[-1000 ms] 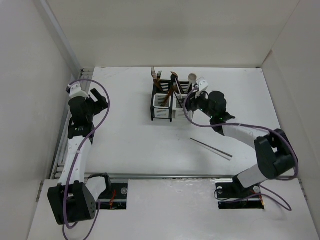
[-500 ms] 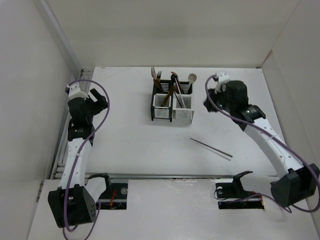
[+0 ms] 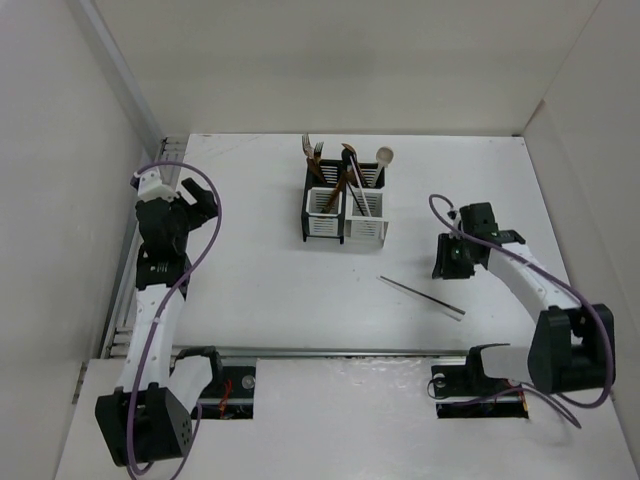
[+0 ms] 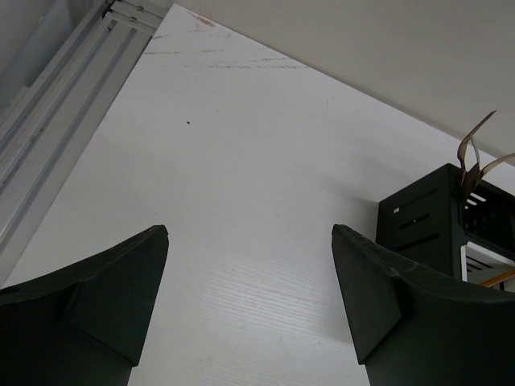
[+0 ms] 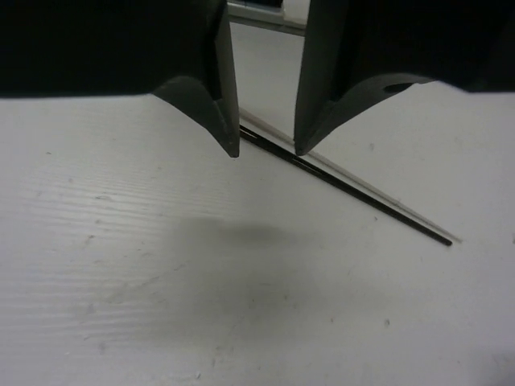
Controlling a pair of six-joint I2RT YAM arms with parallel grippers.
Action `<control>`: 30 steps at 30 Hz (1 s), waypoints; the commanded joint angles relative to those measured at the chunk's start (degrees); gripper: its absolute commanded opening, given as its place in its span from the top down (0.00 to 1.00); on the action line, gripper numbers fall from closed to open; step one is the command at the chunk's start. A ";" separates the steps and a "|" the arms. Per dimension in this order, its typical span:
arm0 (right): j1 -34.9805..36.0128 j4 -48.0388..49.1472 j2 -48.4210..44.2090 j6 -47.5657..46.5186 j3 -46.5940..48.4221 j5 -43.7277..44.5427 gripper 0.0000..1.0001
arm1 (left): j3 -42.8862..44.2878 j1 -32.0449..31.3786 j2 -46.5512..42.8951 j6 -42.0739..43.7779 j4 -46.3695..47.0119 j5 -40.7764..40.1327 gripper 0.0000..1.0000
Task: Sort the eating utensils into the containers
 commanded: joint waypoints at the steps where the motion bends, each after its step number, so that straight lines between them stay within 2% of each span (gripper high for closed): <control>1: -0.33 -0.59 3.98 -0.89 0.41 -5.56 0.63 | -1.44 -0.15 -2.12 0.86 2.78 0.22 0.20; 2: -0.33 0.72 5.90 -0.88 -0.38 -7.66 0.69 | -1.44 -0.15 -2.82 0.86 2.78 -0.30 0.18; 4: 0.88 1.43 7.23 -0.27 -2.57 -8.46 0.69 | -1.44 -0.15 -3.44 0.86 2.25 -0.30 0.18; 9: 7.75 1.43 5.93 3.76 -4.34 -3.38 0.60 | -1.97 -0.15 -3.97 0.33 2.25 -0.83 0.18; 17: 8.98 3.19 5.83 6.32 -6.36 0.40 0.60 | -2.50 -0.15 -3.97 -0.28 2.25 -0.83 0.18; 19: 11.35 2.58 5.83 6.32 -5.75 1.72 0.60 | -2.50 -0.15 -3.97 -0.28 2.25 -0.83 0.18; 20: 12.40 1.88 5.31 6.85 -5.75 2.33 0.68 | -2.50 -0.15 -3.97 -0.28 2.25 -0.83 0.18; 23: 15.83 1.87 4.69 8.25 -5.75 2.34 0.78 | -3.11 -0.15 -3.97 -0.28 2.25 -0.83 0.18; 26: 18.91 3.28 6.09 9.83 -6.80 0.58 0.78 | -3.11 -0.15 -3.97 -0.90 2.25 -0.83 0.17; 30: 23.74 4.51 8.37 10.90 -5.92 1.20 0.84 | -3.64 -0.15 -3.97 -0.90 2.25 -0.83 0.17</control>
